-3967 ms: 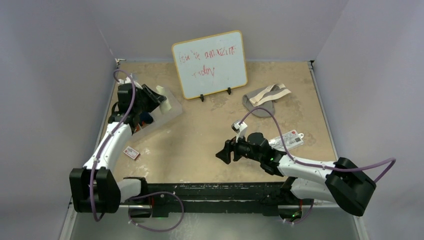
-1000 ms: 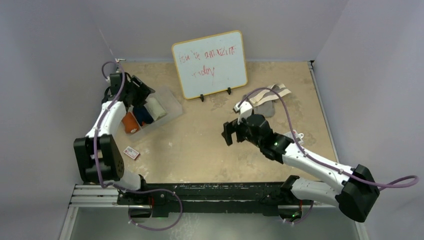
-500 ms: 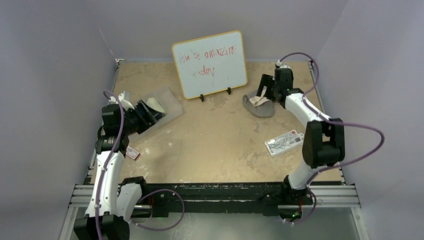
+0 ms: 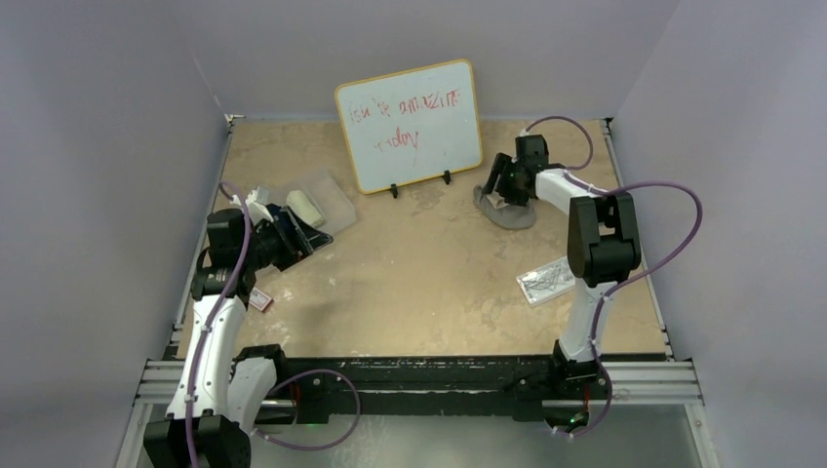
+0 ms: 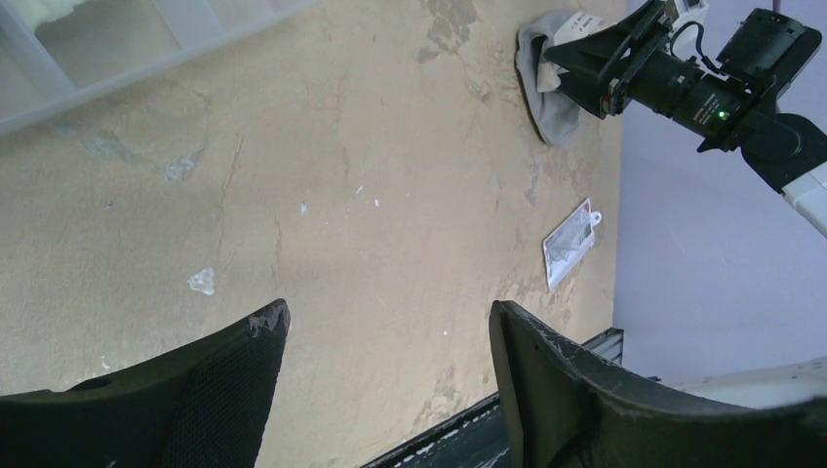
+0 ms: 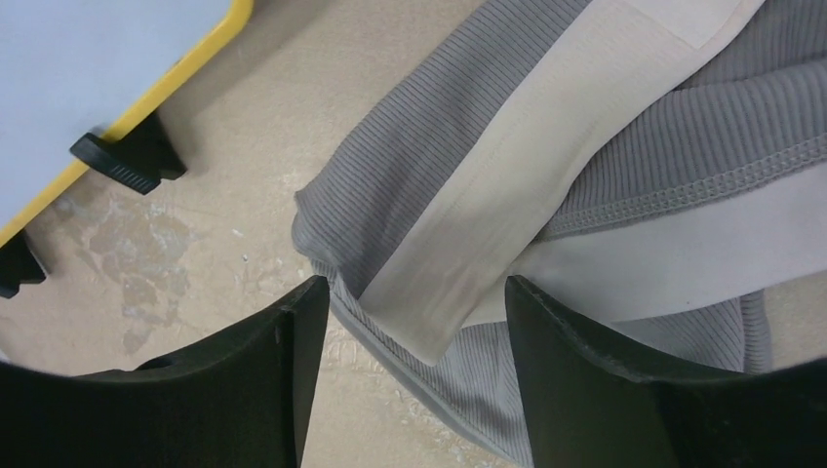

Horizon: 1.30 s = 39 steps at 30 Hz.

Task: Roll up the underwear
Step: Pick up the underwear from the corner of the board, then place the underwear at the center of the board.

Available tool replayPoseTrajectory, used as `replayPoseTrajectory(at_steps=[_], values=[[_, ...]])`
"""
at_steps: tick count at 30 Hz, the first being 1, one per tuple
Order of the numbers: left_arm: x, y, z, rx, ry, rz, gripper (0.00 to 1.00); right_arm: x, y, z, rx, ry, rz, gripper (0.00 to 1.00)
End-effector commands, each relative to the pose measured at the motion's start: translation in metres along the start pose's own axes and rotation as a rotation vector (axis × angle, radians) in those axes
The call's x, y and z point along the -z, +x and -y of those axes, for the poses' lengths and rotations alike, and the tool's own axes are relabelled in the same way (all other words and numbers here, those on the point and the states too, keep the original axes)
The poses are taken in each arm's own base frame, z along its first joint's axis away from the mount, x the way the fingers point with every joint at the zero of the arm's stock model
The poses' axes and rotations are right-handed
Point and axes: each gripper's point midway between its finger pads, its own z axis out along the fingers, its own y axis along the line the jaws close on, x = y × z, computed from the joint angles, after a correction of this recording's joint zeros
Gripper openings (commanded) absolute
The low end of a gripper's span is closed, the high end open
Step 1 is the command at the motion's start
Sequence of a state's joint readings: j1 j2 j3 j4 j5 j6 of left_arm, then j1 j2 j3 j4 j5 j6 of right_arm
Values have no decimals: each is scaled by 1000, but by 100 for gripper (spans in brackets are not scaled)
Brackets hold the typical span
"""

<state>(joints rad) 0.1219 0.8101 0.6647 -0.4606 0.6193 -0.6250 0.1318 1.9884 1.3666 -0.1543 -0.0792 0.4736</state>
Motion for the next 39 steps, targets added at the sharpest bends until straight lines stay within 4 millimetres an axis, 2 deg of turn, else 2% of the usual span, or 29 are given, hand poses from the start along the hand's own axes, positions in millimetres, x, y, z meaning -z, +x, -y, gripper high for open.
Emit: replayPoseTrajectory(at_steps=[1, 3, 5, 7, 9, 13, 16, 19, 24, 29, 32, 33, 34, 37, 39], values=[[-3, 0, 7, -36, 60, 1, 72, 0, -9, -9, -19, -21, 4, 64], [-3, 0, 7, -37, 59, 5, 72, -3, -9, -10, -3, -32, 3, 53], [-2, -2, 6, -39, 48, 16, 72, 1, -16, -16, 21, -56, 15, 34], [-1, -3, 5, -38, 39, 25, 72, 12, -29, -24, 50, -80, 61, 14], [-1, -3, 4, -35, 33, 26, 72, 29, -45, -38, 108, -131, 116, 1], [-1, -4, 2, -33, 20, 32, 72, 78, -68, -75, 172, -276, 188, 0], [-1, -5, 0, -30, 11, 35, 72, 120, -77, -102, 215, -382, 227, 0], [-1, -5, 0, -30, 10, 34, 72, 162, -77, -129, 269, -496, 258, 0], [-1, -6, -1, -31, -1, 41, 71, 231, -59, -183, 376, -731, 251, 0], [0, -7, -1, -31, -6, 41, 71, 284, -22, -230, 491, -936, 192, 0], [3, -9, -1, -36, -25, 50, 71, 306, 16, -240, 562, -1064, 100, 0], [4, -10, -1, -39, -32, 56, 71, 305, 33, -235, 572, -1095, 44, 0], [6, -11, -2, -42, -41, 64, 71, 313, 48, -233, 584, -1139, 7, 0], [9, -14, -2, -47, -60, 84, 71, 302, 123, -196, 544, -1186, -219, 0], [10, -15, -3, -48, -61, 91, 71, 295, 181, -168, 523, -1157, -372, 0]])
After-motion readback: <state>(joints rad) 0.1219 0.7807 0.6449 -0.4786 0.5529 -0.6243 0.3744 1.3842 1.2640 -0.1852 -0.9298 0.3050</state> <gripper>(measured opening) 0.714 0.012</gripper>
